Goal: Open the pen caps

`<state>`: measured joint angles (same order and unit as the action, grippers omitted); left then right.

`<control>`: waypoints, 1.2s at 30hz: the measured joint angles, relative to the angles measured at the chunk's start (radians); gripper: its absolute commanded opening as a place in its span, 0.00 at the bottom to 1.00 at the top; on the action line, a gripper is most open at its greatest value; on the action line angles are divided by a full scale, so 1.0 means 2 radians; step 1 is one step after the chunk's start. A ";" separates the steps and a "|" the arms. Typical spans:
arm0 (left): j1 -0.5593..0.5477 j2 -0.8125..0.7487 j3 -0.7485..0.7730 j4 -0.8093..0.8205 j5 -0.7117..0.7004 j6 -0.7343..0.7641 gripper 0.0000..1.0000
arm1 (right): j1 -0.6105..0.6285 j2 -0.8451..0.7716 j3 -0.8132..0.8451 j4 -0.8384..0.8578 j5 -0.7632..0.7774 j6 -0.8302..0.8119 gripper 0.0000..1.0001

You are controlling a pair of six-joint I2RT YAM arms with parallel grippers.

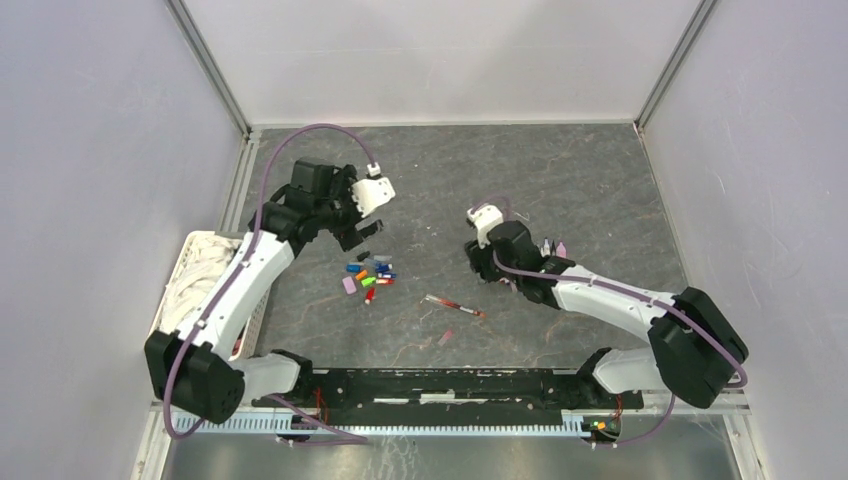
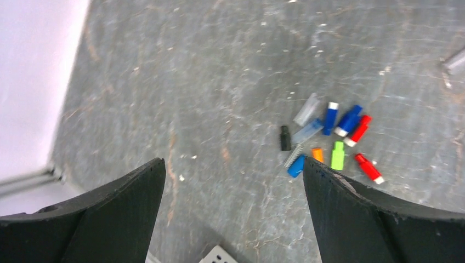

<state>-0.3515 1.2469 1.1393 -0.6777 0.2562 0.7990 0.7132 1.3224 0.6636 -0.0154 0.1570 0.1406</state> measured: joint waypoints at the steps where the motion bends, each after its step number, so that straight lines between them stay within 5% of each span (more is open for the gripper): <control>1: 0.004 -0.008 -0.003 0.007 -0.013 -0.004 1.00 | 0.008 0.000 0.001 -0.001 -0.011 -0.006 0.59; 9: 0.049 -0.063 -0.007 0.063 -0.050 -0.056 1.00 | 0.084 0.031 -0.001 -0.024 -0.094 -0.048 0.58; 19: 0.052 -0.046 0.002 0.002 0.030 -0.064 1.00 | 0.090 0.066 -0.014 -0.027 -0.112 -0.060 0.50; 23: 0.052 -0.046 0.002 -0.018 0.070 -0.064 1.00 | 0.090 0.068 -0.020 -0.015 -0.110 -0.062 0.40; 29: 0.052 -0.044 -0.016 -0.027 0.116 -0.064 1.00 | 0.091 0.069 -0.026 0.005 -0.110 -0.060 0.02; 36: 0.052 -0.040 -0.051 -0.031 0.164 -0.051 1.00 | 0.092 0.069 -0.015 -0.015 -0.109 -0.060 0.00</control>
<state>-0.2481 1.1675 1.0363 -0.7399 0.5838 0.6975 0.8963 1.4597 0.6334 -0.0452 -0.0605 0.0200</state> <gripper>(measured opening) 0.996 0.023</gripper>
